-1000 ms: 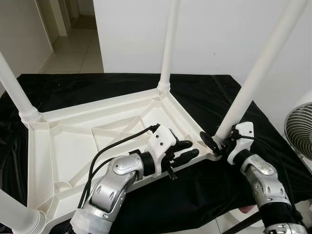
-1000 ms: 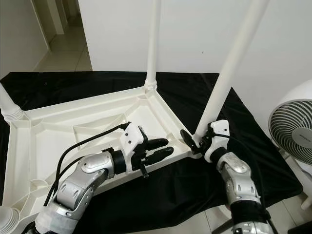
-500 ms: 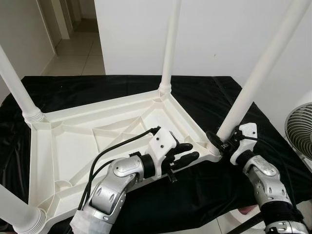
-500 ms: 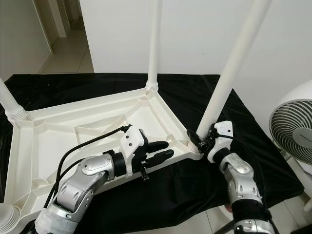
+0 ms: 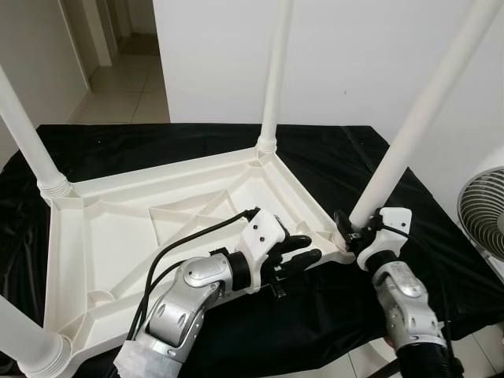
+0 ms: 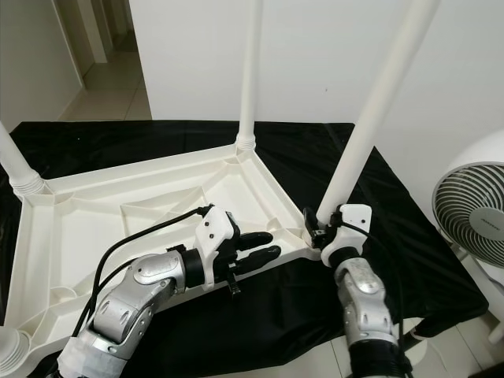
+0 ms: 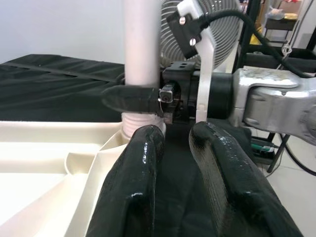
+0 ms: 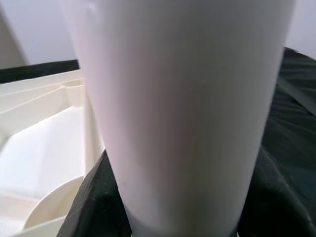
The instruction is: Building children table
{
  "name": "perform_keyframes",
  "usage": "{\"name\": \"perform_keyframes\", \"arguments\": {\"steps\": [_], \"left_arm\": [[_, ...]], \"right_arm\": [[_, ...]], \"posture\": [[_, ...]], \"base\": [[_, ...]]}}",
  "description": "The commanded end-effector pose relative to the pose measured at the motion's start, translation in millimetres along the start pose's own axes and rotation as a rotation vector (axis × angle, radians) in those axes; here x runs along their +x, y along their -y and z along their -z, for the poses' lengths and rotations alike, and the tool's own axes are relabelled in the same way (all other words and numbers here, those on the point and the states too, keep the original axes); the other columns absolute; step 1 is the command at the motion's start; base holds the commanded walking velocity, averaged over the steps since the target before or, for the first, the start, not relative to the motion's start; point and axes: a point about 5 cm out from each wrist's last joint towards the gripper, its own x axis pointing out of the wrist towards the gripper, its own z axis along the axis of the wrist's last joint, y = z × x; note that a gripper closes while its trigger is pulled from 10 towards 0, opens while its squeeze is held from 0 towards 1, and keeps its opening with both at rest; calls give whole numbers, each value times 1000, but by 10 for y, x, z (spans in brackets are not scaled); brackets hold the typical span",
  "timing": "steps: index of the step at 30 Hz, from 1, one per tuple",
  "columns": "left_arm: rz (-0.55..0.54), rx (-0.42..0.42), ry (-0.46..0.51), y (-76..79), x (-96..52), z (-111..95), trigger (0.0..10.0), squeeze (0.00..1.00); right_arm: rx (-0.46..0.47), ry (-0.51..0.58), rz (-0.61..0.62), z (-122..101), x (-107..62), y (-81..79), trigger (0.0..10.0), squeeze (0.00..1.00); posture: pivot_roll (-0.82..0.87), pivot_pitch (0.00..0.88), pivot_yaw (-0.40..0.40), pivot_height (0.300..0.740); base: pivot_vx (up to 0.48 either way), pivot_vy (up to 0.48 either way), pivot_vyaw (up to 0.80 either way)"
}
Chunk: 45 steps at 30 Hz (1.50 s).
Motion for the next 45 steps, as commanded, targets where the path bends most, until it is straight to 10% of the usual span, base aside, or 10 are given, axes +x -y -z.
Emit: {"name": "perform_keyframes", "arguments": {"steps": [1,23,45], "left_arm": [[-100,-7,-15,-75,-18,57,10000,0],[-316,-46,43,-408,-62,13,10000,0],[-393,2,53,-476,-60,-81,10000,0]], "right_arm": [[99,-51,94,130,-75,-157,0,0],[125,-35,236,7,-155,-478,0,0],[74,-30,-93,-66,-314,-986,0,0]], "posture": [[-9,16,-5,740],[-20,66,-14,740],[109,118,-93,740]], "base": [[0,0,0],[0,0,0],[0,0,0]]}}
